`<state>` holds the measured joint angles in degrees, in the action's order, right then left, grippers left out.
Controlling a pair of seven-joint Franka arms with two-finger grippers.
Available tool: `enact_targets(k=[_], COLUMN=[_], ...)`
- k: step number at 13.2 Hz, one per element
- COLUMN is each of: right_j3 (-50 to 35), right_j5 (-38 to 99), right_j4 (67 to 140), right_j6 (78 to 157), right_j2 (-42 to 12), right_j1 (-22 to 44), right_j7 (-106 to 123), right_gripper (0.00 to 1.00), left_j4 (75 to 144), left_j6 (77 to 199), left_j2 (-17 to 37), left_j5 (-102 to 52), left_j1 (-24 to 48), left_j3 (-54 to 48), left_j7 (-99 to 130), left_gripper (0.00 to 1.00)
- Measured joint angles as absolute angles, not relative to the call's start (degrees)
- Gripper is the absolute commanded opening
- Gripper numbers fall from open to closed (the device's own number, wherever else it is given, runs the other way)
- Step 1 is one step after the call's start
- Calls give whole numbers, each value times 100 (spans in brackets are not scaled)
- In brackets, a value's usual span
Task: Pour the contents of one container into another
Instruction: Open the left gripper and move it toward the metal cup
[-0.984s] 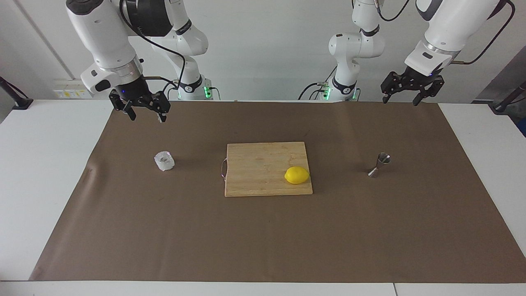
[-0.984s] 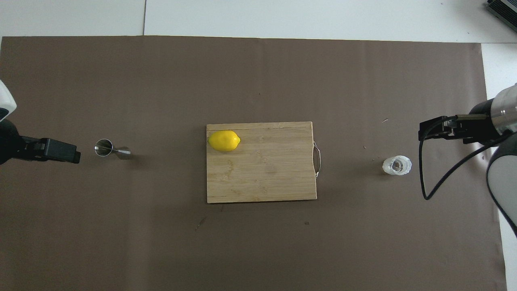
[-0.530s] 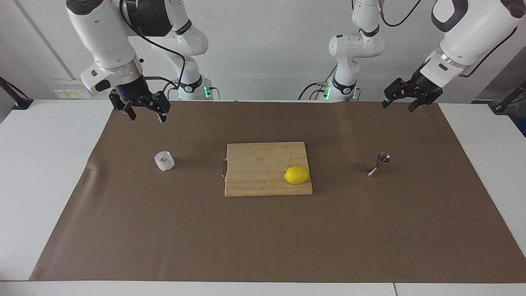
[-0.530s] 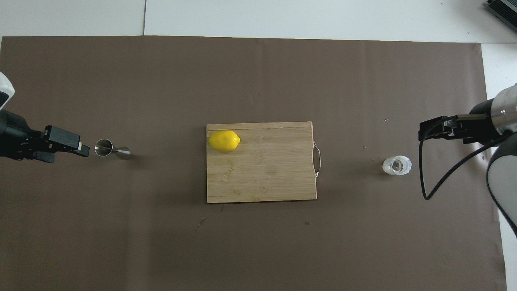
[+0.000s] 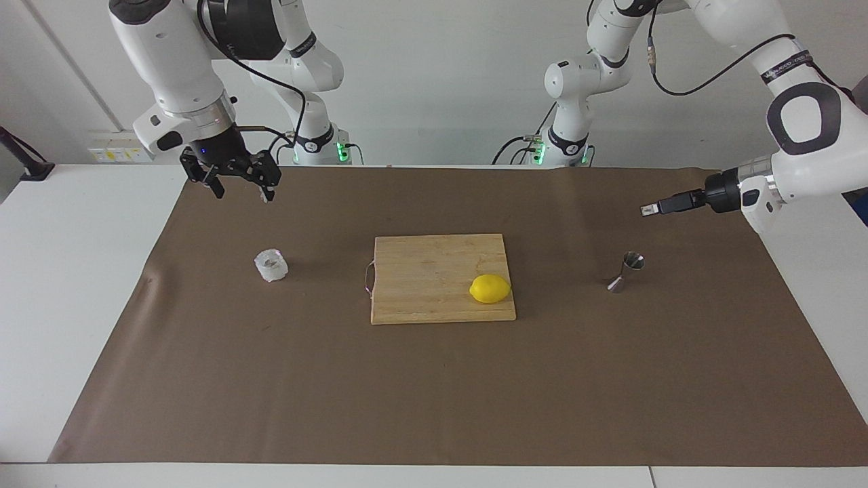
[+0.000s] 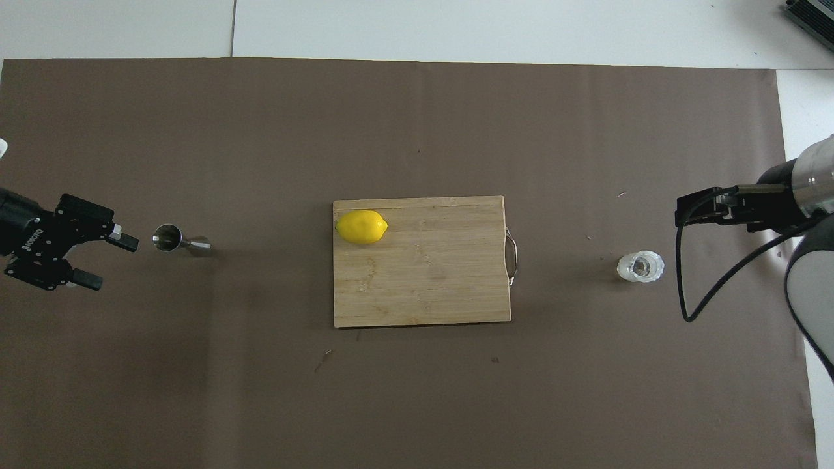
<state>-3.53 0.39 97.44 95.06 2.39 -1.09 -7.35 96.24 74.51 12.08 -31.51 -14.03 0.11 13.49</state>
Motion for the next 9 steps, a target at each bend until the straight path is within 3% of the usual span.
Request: enact_targets(k=[5,9], right_j3=[-353,-353], right_j5=[39,39], right_j4=[9744,9744], right_j6=[9506,9506], right_j2=[240,240], right_j1=[-109,-109], right_j7=[-735,-735], right_gripper=[100,100], left_j4=[9131,9023], left_j6=[7089,7045], left_j2=[2261,2644], left_j5=[-3955,-4466], left_j1=[-2013,-2533], left_j3=[-241,-651], left_j7=[3024,4217], left_gripper=[100,100])
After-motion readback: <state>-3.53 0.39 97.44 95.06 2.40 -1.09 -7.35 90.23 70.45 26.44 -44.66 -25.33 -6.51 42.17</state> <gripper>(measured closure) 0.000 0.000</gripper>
